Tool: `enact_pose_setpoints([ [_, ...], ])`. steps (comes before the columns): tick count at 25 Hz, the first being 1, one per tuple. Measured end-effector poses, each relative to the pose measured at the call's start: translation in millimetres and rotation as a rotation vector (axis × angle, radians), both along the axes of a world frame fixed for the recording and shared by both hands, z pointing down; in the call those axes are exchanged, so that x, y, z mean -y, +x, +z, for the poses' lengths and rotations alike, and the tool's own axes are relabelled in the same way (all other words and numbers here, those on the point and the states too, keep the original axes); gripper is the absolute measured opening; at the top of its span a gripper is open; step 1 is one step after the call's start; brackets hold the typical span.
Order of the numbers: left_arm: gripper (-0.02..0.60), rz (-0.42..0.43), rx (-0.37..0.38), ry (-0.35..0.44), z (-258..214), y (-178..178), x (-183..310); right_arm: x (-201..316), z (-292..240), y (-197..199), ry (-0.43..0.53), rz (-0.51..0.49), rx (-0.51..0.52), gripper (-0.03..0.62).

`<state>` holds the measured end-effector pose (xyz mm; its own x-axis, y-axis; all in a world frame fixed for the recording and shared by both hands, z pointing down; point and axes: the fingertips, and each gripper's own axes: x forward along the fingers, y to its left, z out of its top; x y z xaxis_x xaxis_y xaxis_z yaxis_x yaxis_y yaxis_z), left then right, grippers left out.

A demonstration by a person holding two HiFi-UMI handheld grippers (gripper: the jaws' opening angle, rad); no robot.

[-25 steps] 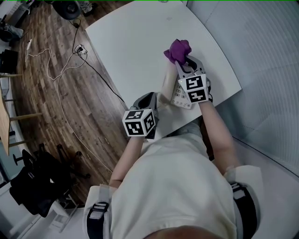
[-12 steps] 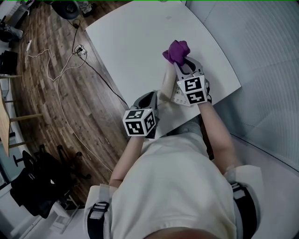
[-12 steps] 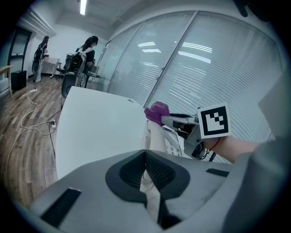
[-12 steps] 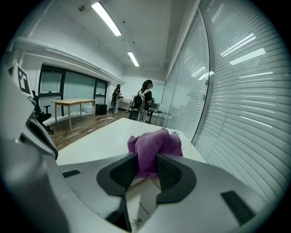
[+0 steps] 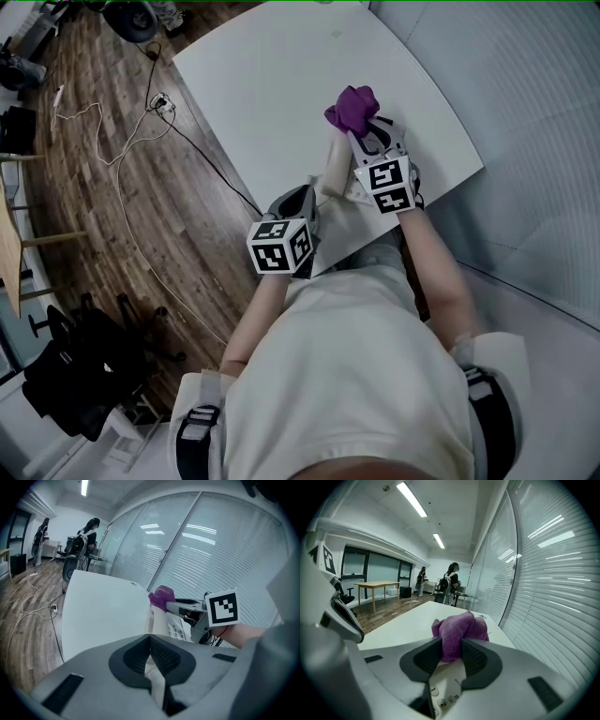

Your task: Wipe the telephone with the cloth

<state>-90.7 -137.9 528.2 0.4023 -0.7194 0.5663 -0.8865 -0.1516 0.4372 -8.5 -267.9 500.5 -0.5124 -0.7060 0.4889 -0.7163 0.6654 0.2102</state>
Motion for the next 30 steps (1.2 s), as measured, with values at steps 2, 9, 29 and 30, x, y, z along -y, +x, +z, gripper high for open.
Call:
enact_pose_setpoints([
  [2, 0.021, 0.001, 0.001, 0.002, 0, -1, -3, -4, 0, -1, 0.001, 0.001, -0.001, 0.129],
  [9, 0.021, 0.009, -0.001, 0.003, 1, -3, -8, -14, 3, -3, -0.005, 0.003, -0.005, 0.129],
  [29, 0.021, 0.041, 0.004, 0.003, 7, -7, -37, -58, 17, -3, -0.029, 0.021, -0.012, 0.129],
  [30, 0.021, 0.042, 0.004, 0.003, 8, -7, -37, -60, 19, -4, -0.030, 0.021, -0.012, 0.130],
])
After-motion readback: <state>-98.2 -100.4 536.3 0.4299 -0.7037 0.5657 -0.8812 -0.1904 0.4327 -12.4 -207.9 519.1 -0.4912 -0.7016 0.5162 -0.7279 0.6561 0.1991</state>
